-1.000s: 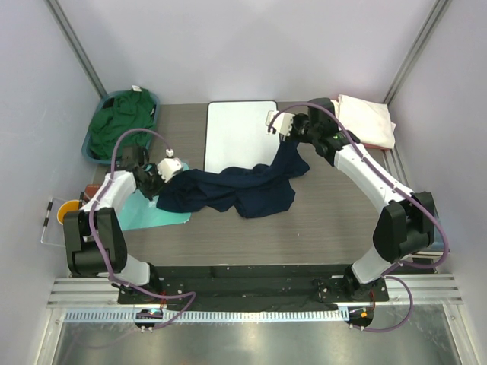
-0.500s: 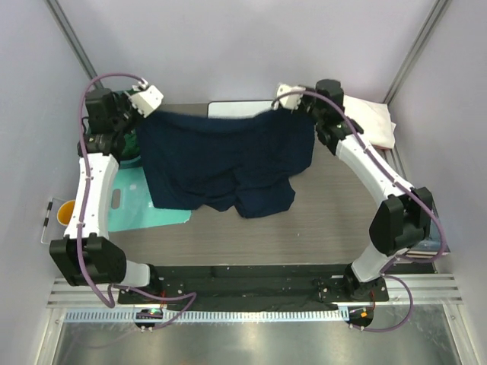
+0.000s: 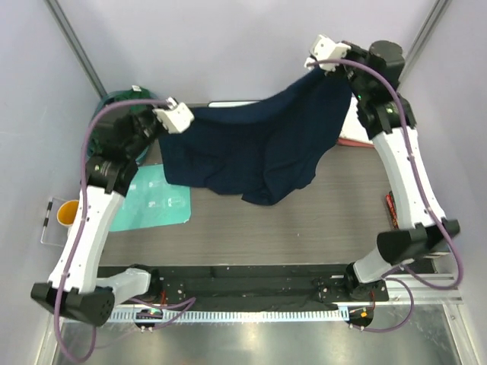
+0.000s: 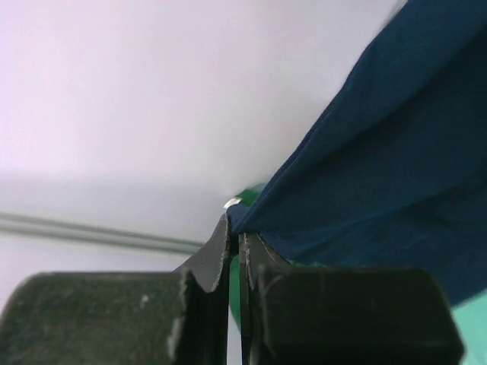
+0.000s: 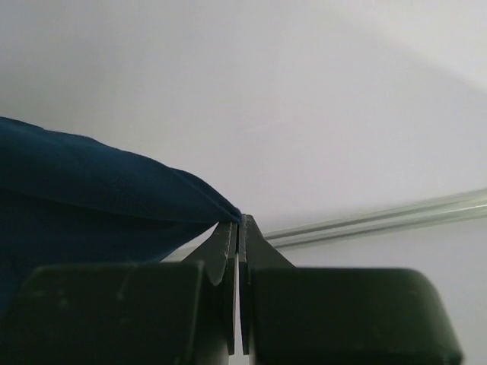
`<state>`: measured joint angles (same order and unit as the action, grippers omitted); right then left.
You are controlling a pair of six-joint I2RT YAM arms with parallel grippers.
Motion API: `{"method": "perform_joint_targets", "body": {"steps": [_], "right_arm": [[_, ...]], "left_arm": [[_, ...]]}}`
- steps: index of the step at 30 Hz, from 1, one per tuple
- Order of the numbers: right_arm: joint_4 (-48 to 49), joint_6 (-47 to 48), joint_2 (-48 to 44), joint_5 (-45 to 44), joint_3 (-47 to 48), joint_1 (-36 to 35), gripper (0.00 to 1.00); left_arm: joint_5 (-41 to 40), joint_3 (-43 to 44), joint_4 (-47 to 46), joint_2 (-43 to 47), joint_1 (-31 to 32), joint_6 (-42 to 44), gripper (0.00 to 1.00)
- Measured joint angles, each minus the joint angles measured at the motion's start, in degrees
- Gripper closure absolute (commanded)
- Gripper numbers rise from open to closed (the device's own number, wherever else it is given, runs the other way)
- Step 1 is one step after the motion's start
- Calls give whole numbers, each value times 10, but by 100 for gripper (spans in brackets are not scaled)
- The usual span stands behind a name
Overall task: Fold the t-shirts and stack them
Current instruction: Flatten out the tshirt
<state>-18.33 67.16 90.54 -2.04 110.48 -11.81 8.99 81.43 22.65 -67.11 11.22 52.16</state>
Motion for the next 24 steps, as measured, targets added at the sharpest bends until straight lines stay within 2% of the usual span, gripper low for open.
{"method": "perform_joint_targets", "body": {"steps": [3,5,10,16,20,24], "right_arm": [[-94,10,-74,35,-36,-1,99],[-187,22,-133,59,-48,-1,99],[-306,40,-219,88,-10,-1,99],[-323,94,-181,84,164,-1,99],[-314,148,-150,76,200,0,99],[-310,184,-78,78,201,19,99]], "left_arm": [[0,-14,65,60,38,14,100],[-9,-5,110,98,40,24,100],[-37,74,175,144,40,51,100],[-62,189,160,129,40,117,100],[-81,217,132,80,40,193,100],[-86,228,116,-33,20,259,100]]}}
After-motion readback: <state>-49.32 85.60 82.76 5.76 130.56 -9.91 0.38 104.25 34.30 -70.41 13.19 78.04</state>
